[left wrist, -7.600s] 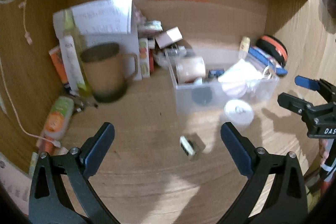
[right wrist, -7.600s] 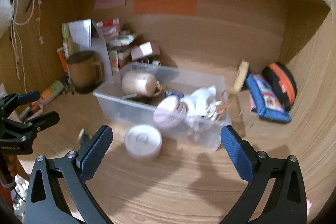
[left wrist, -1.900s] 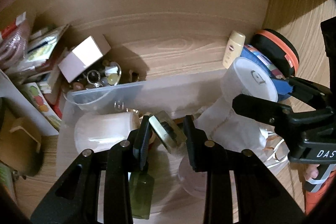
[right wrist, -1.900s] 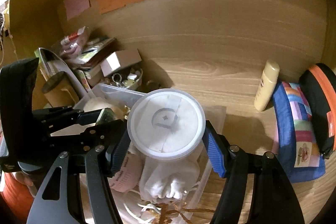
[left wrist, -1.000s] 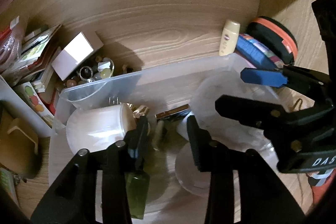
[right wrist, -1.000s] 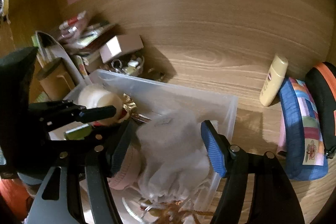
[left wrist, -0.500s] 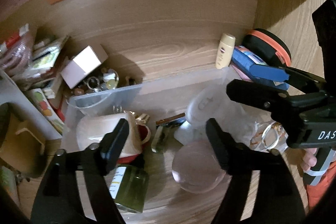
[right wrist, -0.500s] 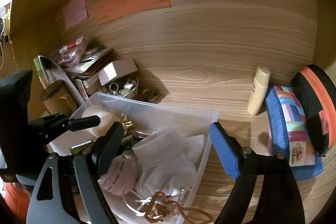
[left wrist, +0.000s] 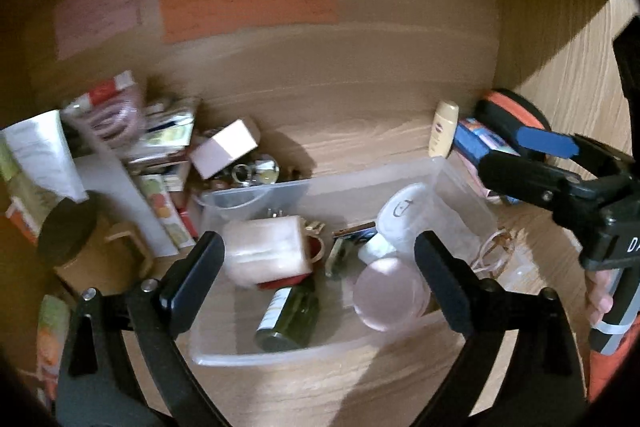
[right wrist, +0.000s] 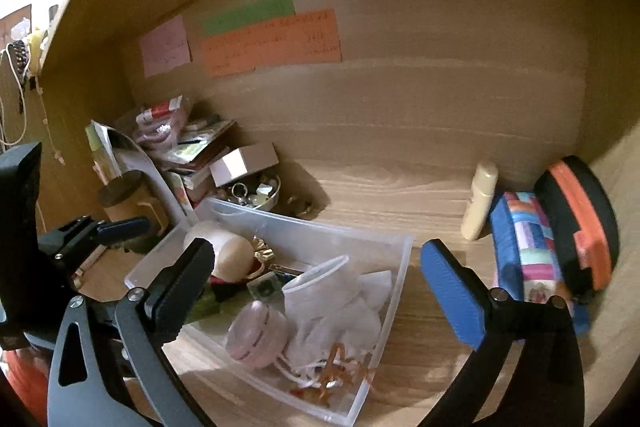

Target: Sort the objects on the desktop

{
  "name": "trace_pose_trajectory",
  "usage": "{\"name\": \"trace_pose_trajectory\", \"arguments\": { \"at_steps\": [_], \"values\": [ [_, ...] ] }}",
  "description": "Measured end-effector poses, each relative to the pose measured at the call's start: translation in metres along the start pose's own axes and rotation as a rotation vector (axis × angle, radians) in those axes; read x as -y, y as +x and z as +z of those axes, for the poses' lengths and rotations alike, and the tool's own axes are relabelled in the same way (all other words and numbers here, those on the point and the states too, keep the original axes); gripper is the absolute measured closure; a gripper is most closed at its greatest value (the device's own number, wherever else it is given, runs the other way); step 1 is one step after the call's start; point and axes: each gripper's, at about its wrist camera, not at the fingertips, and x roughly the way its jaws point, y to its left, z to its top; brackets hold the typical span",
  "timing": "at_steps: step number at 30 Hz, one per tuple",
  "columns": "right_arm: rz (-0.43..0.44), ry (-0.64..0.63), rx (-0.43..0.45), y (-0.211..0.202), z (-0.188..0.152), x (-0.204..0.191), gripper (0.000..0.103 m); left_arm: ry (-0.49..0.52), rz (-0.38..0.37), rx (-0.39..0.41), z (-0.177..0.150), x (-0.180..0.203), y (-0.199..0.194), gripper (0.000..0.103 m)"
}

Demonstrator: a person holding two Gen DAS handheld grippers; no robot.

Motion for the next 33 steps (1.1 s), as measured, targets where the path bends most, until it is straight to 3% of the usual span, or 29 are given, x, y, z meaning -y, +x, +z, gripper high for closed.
{"name": "trace_pose_trajectory", "arguments": {
  "at_steps": [6, 17, 25, 33],
  "values": [
    [-0.013, 0.028, 0.033, -0.035, -0.006, -0.004, 0.0, -0.025, 0.061, 0.063, -0.007, -0.006, -0.038, 0.004],
    [-0.045, 0.023, 0.108, -0.095, -0.023, -0.025, 0.0, -0.024, 0.082, 0.221, -0.019, 0.001, -0.118, 0.001],
    [-0.094, -0.022, 0.147, -0.127, -0.035, -0.044, 0.0, -0.029, 0.092, 0.282, -0.03, 0.009, -0.148, 0.001],
    [-0.117, -0.073, 0.174, -0.147, -0.053, -0.064, 0.0, -0.068, 0.074, 0.272, -0.041, 0.008, -0.157, 0.001]
  ]
}}
